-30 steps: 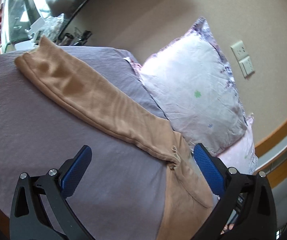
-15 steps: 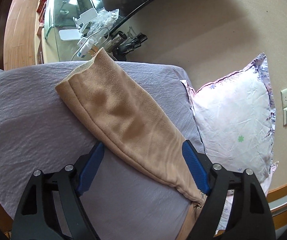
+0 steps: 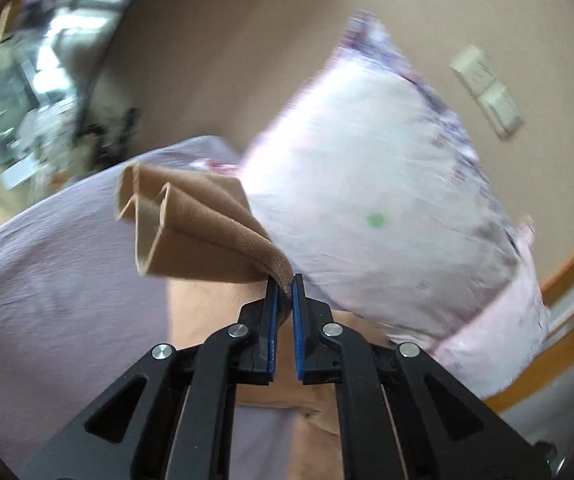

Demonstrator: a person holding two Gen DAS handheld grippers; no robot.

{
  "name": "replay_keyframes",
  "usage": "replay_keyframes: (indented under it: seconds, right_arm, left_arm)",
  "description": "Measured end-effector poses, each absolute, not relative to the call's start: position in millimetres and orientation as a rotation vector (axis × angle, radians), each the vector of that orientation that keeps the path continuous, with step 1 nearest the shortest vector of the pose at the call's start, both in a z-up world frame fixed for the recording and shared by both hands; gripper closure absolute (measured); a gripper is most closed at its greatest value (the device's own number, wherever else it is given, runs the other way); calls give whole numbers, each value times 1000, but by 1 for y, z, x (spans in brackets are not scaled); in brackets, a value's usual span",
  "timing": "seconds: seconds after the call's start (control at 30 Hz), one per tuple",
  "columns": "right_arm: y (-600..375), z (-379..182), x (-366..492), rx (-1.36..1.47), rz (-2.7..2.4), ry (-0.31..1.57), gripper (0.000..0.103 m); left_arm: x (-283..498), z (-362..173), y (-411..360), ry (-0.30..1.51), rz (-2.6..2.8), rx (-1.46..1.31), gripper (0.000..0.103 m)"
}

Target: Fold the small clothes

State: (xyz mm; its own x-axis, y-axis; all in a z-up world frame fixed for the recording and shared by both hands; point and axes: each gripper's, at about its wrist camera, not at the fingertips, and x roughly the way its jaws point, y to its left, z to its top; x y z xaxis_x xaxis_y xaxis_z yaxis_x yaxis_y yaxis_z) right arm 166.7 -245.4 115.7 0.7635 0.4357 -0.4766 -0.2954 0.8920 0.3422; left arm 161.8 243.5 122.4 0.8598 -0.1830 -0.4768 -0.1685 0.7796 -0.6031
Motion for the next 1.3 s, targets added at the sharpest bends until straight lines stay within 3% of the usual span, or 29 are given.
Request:
replay_keyframes:
  seconds: [0.13,0.27,0.37,0.47,0.5,0.53,0.57,0.6,0.8,0.83,0.87,0.93,1.1,1.17,1.23,1.3]
  right_arm:
    - [-289,107,170,365,298,573,24]
    - [-321,85,182,429,203,631,24]
    - [-340,71,188,478,160,690,24]
    - [-351,68,190,476,149,715,38]
    - [-351,69,192,462,145,725,51]
    - [-349,68,196,455,146,742,61]
    - [-347,66,202,451,161,762,65]
    - [-343,64,209,444,178,781,68]
    - [-316,39,251,345,154,911,72]
    - [-312,34,254,332,149,934,90]
    - [-307,28,259,316,159,963,101]
    - [-300,27,258,288,156,944,101]
    - [-312,87,231,274,62,673,101]
    - [-315,78,240,244,-23,741,100]
    - [-318,50,252,218,-97,890,92]
    - [-329,43,241,287,-81,917,85]
  left_arm:
    - [207,134,72,597,-379,-448,97]
    - [230,67,-92,857,-575,-122,96]
    - [217,29,-148,984,-665,31,96]
    - [195,46,-133,924,-725,45,88]
    - [190,58,-116,875,-711,31,65]
    - [189,69,-99,824,-676,18,30]
    - [188,80,-77,757,-616,6,19]
    - [189,88,-56,694,-543,10,15]
    - [224,76,33,753,-227,-9,15]
    - [230,68,40,786,-217,-26,15]
    - [235,60,47,821,-212,-39,15]
    - [239,43,56,882,-208,-55,16]
    - [231,32,52,894,-249,-71,16]
    - [229,30,45,903,-264,-59,16]
    - [222,28,38,901,-251,-20,16]
    - [205,37,44,872,-290,-45,16]
